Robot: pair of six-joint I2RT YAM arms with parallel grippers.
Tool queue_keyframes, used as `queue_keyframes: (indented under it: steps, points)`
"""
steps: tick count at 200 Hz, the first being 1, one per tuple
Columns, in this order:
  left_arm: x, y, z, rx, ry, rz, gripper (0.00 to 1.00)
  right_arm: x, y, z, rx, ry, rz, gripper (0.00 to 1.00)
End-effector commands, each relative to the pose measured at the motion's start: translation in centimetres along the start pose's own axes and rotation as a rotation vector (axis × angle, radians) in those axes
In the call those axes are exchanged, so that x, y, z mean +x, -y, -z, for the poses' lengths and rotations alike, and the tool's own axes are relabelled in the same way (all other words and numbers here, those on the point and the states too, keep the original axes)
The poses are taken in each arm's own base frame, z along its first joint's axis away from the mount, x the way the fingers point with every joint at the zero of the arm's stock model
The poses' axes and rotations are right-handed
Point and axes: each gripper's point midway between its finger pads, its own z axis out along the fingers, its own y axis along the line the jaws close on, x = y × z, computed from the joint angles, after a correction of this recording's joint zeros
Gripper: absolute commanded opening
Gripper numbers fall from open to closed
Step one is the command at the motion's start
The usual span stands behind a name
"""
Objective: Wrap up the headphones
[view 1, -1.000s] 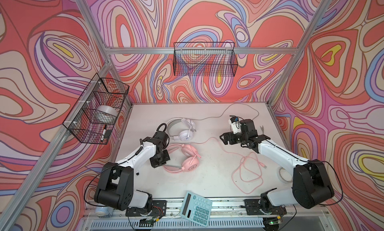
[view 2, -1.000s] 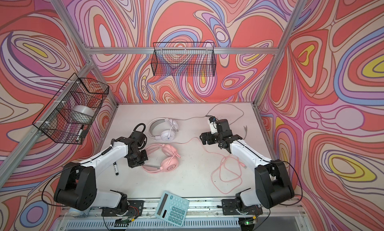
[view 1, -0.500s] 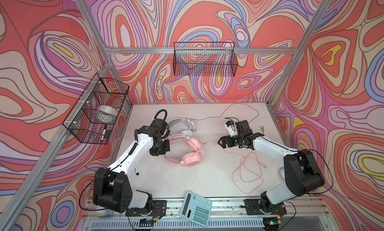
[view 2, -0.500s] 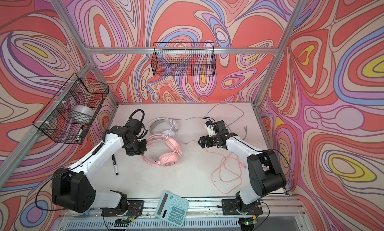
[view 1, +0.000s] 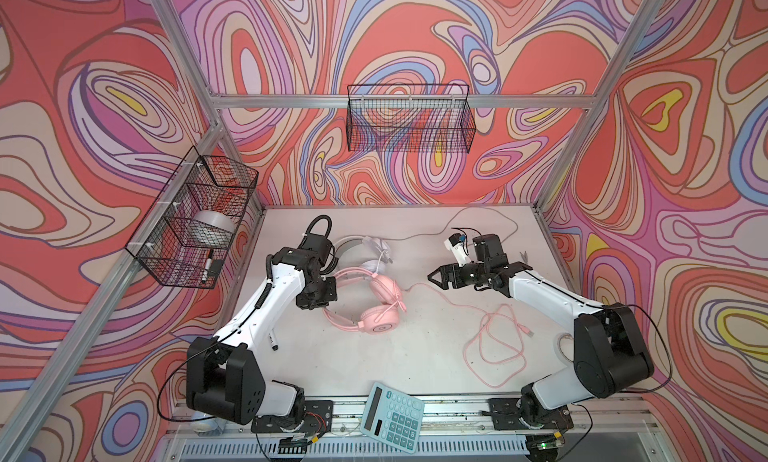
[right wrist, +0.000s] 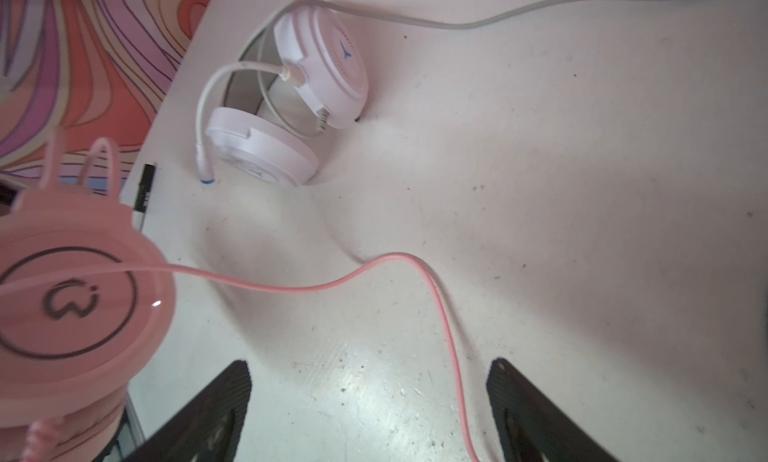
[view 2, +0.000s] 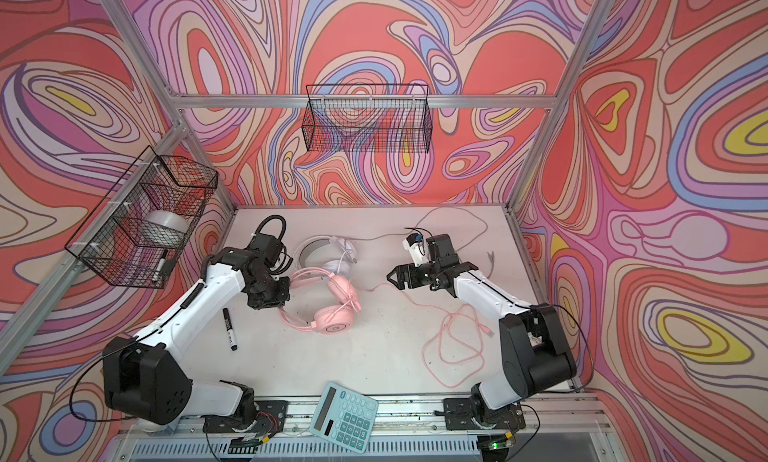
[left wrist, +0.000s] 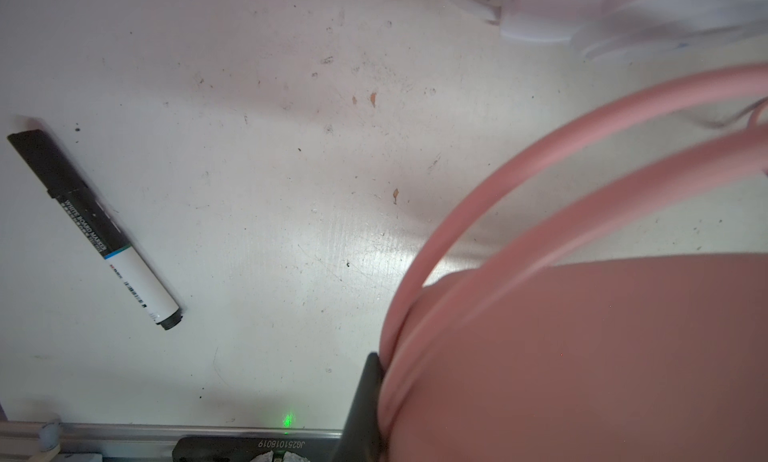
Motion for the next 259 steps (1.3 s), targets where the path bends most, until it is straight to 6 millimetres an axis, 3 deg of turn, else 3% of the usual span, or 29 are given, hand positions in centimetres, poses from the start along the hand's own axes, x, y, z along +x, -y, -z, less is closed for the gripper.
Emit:
queue_keyframes:
  steps: [1, 57, 100, 146, 259]
  points:
    - [-1.0, 0.8, -0.1, 0.044, 0.025, 0.115, 0.00, -0.7, -3.3, 1.3, -0.138, 0.035, -0.023, 0.91]
    - [-2.0, 1.4, -0.9, 0.064, 0.033, 0.222, 0.00, -0.4, -8.8, 1.6, -0.315, 0.004, -0.034, 0.84]
    - [-2.1, 1.1, -1.6, 0.040, 0.028, 0.245, 0.00, 0.2, -13.1, 0.8, -0.440, -0.016, -0.043, 0.80]
    - [-2.3, 1.1, -2.1, 0.024, 0.021, 0.248, 0.00, 1.5, -16.2, -0.8, -0.501, -0.077, -0.016, 0.74]
    - [-1.6, 0.3, -3.1, -0.009, 0.006, 0.245, 0.00, 1.1, -18.3, -3.1, -0.565, -0.083, -0.046, 0.60]
